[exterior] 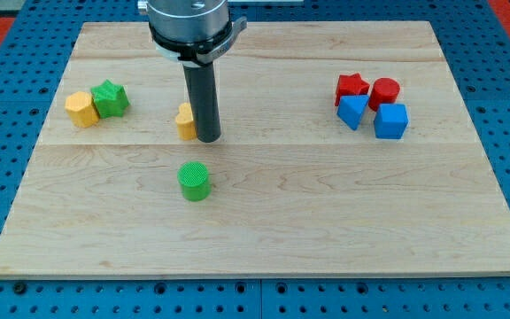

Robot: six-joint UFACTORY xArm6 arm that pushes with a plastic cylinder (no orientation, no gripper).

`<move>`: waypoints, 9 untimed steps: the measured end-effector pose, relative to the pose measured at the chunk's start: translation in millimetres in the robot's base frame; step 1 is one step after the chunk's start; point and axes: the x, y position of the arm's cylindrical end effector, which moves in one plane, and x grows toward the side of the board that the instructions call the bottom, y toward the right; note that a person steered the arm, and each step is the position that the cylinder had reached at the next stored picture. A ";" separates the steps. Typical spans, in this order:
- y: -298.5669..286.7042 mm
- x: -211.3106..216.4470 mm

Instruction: Move the green circle into the green star

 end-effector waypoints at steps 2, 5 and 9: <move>-102.7 -45.4; 34.9 106.3; -145.6 -8.9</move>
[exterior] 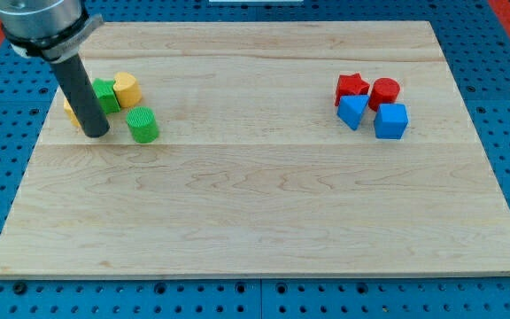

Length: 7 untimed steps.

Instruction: Move the green circle into the green star

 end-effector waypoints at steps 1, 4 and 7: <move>28.3 25.8; 63.0 8.5; 92.1 -1.7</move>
